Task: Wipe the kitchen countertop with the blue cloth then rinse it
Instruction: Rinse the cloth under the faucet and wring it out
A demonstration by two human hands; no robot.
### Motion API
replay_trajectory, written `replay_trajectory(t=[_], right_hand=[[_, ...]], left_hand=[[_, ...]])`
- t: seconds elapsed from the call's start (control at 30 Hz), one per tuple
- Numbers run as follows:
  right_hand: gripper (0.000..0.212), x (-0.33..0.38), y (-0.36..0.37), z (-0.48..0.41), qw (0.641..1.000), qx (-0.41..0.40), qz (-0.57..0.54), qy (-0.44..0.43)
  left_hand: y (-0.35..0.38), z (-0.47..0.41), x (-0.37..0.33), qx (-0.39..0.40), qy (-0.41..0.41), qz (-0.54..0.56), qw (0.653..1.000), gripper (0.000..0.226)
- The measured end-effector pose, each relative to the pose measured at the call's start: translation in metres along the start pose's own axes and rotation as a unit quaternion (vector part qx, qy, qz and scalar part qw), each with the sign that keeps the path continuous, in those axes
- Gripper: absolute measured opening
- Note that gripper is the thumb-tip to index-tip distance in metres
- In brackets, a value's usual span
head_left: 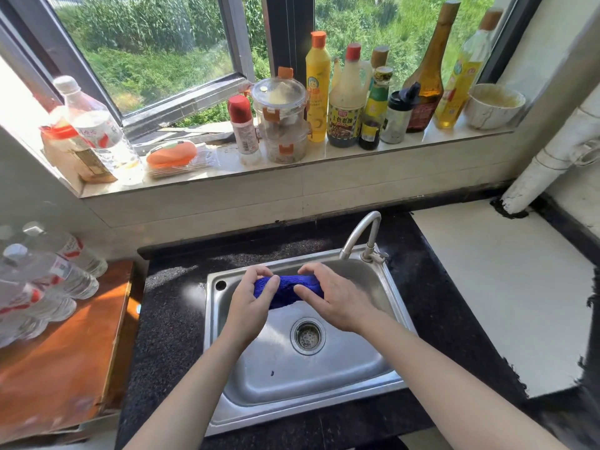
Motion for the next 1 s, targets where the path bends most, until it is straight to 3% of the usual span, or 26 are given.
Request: replay_trajectory(t=[0.17, 0.27, 0.4, 0.63, 0.8, 0.9, 1.0], right_hand=[[0.023, 0.008, -0.002, 0.001, 0.997, -0.031, -0.073, 0.003], [0.033, 0.014, -0.006, 0.001, 0.997, -0.069, -0.023, -0.002], [0.034, 0.031, -0.012, 0.006, 0.982, -0.16, 0.064, -0.075], [0.031, 0.031, -0.012, 0.003, 0.98, -0.162, 0.055, -0.105], [0.035, -0.004, -0.004, 0.006, 0.993, -0.049, -0.093, 0.048], [0.049, -0.026, 0.005, 0.01, 0.956, -0.004, -0.267, 0.124], [0.061, -0.031, 0.015, 0.012, 0.913, 0.023, -0.381, 0.142]], left_hand=[[-0.002, -0.003, -0.004, -0.02, -0.011, 0.019, 1.0, 0.031], [-0.002, -0.004, -0.009, -0.035, 0.006, -0.021, 0.999, 0.039], [0.0, 0.001, -0.012, -0.045, 0.047, -0.083, 0.994, 0.045], [0.004, 0.008, -0.023, -0.055, 0.091, -0.109, 0.988, 0.048], [-0.012, 0.005, -0.007, -0.068, 0.011, -0.074, 0.995, 0.033], [-0.017, 0.008, 0.014, -0.063, -0.07, -0.018, 0.995, 0.027], [-0.017, 0.014, 0.035, -0.075, -0.165, 0.073, 0.981, 0.037]])
Point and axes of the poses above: each hand's wrist, its own z-axis away from the middle knuckle, its own y-axis out of the palm, x = y × z, the point moved 10 cm from there along -z, towards the middle knuckle, and after that the axes turned 5 degrees about y, right-handed, at the moved point
